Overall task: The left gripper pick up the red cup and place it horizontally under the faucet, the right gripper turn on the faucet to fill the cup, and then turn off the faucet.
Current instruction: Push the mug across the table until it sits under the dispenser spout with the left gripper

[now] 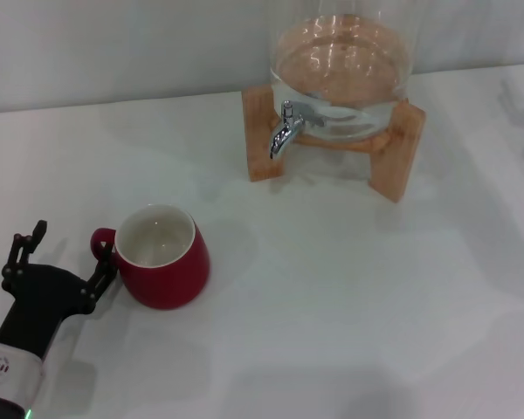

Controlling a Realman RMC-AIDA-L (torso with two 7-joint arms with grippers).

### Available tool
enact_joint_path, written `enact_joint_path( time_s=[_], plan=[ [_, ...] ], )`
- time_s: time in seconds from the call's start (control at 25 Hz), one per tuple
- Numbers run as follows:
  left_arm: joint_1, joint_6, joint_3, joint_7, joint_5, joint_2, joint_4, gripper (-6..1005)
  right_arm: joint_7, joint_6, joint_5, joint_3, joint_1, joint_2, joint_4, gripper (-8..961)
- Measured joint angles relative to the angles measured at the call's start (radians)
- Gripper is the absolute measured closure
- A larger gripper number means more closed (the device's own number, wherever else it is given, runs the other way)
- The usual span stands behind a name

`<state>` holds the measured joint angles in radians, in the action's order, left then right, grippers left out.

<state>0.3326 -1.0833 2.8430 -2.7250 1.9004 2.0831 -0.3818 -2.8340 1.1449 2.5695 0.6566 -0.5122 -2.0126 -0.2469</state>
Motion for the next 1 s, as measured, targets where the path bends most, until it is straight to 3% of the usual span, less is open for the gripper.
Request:
enact_joint_path(
  time_s=[0.64, 1.0],
  plan=[
    [0.023, 0.019, -0.005, 0.005, 0.001, 0.002, 0.008, 170, 0.000, -0.006, -0.003, 0.002, -0.006, 0.000, 0.002, 278],
    [0.016, 0.016, 0.001, 0.006, 0.002, 0.004, 0.009, 342, -0.001, -0.007, -0.006, 0.001, -0.004, 0.002, 0.003, 277]
  ],
)
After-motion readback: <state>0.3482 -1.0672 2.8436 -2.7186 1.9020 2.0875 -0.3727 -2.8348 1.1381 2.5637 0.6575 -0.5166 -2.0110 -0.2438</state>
